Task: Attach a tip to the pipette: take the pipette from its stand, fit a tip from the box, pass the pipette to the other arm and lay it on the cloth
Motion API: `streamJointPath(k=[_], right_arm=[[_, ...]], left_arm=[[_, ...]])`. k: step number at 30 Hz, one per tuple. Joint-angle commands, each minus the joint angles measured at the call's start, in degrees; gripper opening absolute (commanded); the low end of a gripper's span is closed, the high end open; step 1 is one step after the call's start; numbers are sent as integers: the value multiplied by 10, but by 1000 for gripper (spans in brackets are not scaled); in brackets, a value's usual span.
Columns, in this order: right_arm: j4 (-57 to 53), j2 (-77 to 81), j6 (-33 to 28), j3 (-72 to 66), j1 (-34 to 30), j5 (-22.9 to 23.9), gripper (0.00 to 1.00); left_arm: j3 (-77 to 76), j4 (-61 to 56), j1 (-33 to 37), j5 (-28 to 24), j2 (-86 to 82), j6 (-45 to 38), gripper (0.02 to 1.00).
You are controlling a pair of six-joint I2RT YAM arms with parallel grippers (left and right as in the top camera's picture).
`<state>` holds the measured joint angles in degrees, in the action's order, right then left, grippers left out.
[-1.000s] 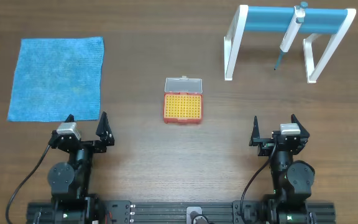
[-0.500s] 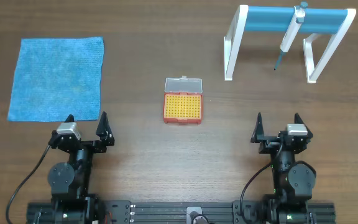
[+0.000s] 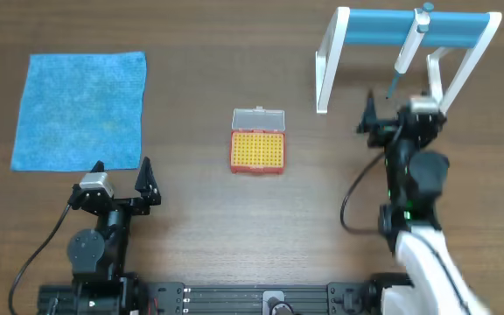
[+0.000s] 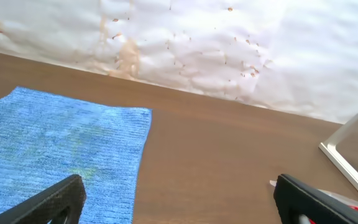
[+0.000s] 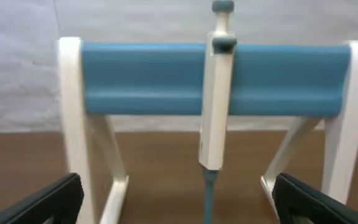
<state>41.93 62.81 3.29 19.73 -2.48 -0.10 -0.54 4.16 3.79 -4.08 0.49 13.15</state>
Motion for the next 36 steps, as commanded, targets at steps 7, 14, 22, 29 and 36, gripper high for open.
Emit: streamJointPath(k=[7,14,22,29,36], right_arm=[[30,240,-21,173,-39,-45,978],[30,292,-21,192,-40,-56,978],[60,337,-21,208,-43,-56,976],[60,356,-21,220,-43,-56,976],[62,356,-21,220,-43,-56,987]], left_arm=[[2,1,-2,6,-3,1,982],[2,2,-2,6,-3,1,982],[2,1,-2,6,-3,1,982],[2,2,-2,6,-3,1,982],[2,2,-2,6,-3,1,982]])
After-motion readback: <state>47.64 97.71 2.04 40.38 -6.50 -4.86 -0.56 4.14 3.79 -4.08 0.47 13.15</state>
